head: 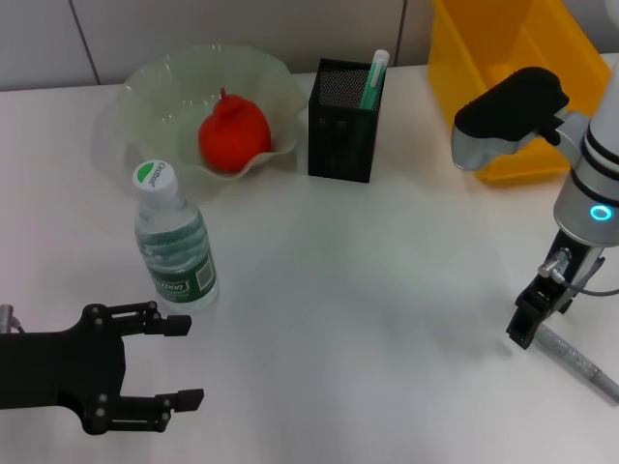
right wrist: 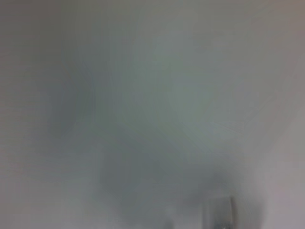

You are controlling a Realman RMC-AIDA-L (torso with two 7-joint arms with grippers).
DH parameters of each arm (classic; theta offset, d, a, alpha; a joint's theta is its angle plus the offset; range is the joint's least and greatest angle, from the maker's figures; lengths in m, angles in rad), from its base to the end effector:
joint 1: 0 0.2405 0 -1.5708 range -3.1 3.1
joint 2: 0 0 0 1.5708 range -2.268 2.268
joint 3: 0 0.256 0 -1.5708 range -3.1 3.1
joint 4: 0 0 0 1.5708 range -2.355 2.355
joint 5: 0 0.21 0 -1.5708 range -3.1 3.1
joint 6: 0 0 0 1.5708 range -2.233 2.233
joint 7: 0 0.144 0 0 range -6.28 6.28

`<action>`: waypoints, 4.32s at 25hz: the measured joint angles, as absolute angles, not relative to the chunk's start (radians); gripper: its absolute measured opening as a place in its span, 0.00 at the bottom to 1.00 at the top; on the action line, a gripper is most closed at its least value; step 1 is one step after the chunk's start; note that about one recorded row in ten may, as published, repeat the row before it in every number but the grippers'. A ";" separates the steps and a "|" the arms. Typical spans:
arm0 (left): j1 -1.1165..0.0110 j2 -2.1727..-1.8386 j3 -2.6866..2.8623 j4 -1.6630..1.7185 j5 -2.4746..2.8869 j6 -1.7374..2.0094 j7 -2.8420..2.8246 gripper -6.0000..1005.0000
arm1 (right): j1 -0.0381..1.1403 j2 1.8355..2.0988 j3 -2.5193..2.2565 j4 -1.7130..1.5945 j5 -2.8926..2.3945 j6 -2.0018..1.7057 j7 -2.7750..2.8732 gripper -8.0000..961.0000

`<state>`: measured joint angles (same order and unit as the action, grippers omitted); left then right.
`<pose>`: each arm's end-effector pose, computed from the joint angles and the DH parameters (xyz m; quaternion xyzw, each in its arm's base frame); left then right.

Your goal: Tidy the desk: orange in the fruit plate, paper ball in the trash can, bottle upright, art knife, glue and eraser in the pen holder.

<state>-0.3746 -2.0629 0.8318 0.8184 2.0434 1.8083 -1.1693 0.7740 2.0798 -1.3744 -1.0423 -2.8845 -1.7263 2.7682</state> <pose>-0.2778 0.2670 0.0100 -0.9774 -0.0751 -0.1941 0.0377 0.2186 0.3507 -0.0035 -0.8054 0.4398 -0.3645 0.1584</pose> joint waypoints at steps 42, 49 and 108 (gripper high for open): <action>-0.372 -2.065 0.827 0.813 2.047 1.740 -1.151 0.78 | 0.738 2.086 -1.406 -1.042 -2.859 -1.672 2.774 0.25; -0.372 -2.063 0.834 0.813 2.053 1.749 -1.142 0.78 | 0.738 2.080 -1.380 -1.146 -2.858 -1.714 2.769 0.16; -0.367 -2.066 0.824 0.791 2.056 1.756 -1.181 0.78 | 0.676 2.082 -1.377 -0.963 -1.859 -0.600 1.893 0.16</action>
<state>-0.3666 -2.0662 0.8237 0.7913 2.0555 1.7556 -1.1813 0.6763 2.0821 -1.3773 -0.9626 -1.8595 -0.6003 1.8933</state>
